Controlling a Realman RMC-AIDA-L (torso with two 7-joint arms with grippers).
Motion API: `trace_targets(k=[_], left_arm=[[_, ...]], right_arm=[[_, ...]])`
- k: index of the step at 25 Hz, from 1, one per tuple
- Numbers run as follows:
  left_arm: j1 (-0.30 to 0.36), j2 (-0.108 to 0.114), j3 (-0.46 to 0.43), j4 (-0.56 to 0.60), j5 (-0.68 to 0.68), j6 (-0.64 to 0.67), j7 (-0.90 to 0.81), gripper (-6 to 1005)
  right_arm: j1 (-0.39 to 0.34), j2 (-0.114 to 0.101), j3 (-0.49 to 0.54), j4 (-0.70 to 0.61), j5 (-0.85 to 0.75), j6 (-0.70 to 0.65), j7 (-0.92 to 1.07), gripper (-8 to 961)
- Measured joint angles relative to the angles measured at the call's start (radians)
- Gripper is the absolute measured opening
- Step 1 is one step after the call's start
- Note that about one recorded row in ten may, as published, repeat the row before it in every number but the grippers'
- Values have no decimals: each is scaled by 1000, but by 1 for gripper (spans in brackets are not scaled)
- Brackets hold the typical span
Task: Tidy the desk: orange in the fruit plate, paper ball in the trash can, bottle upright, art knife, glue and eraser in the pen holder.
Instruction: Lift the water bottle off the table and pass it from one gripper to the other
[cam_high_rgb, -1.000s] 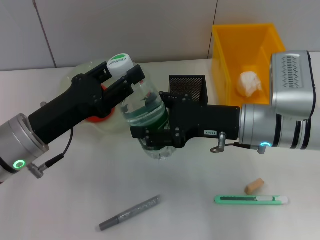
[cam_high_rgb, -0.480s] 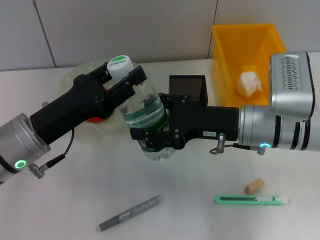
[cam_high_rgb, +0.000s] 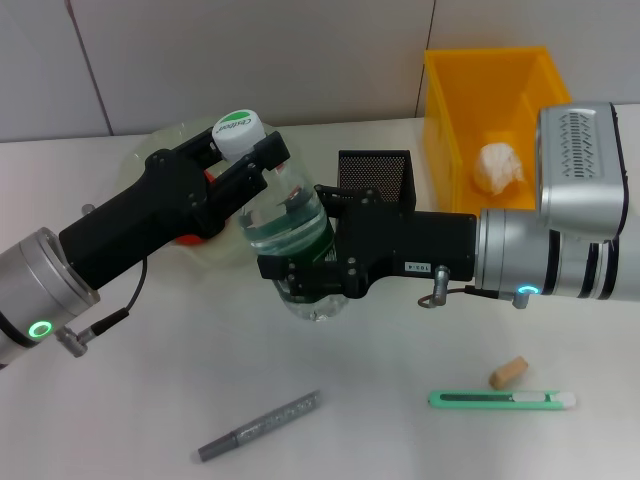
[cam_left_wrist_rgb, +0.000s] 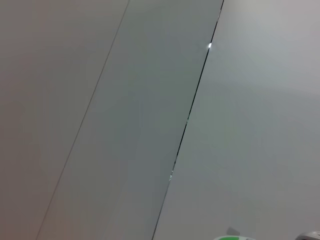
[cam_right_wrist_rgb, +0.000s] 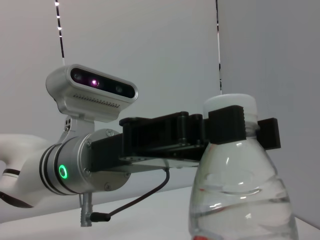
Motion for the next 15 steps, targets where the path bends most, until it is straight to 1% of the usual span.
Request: trace_targets(k=[1,4,15], left_arm=[[-1,1,0,1,1,0,0,521],[-2,2,0,1,3,0,3,438],[2,-1,-4,2,1,7,21,438]], right_arm=[[0,0,0,0,0,0,0,768],[-1,0,0,-1,0,0,0,768],[1,0,-2,-4,0,-1,3,769]])
